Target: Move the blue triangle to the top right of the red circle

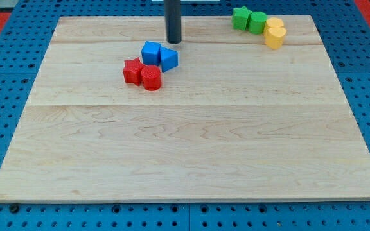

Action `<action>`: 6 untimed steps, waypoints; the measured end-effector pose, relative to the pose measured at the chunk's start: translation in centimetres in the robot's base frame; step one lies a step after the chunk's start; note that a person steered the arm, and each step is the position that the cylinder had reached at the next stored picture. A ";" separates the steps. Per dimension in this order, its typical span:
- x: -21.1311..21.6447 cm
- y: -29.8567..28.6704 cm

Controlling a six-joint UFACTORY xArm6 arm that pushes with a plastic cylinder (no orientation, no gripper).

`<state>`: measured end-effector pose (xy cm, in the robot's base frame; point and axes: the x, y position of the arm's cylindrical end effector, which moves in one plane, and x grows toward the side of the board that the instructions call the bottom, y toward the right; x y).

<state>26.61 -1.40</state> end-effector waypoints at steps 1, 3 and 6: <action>1.3 0.3; 6.4 -0.1; -0.8 0.6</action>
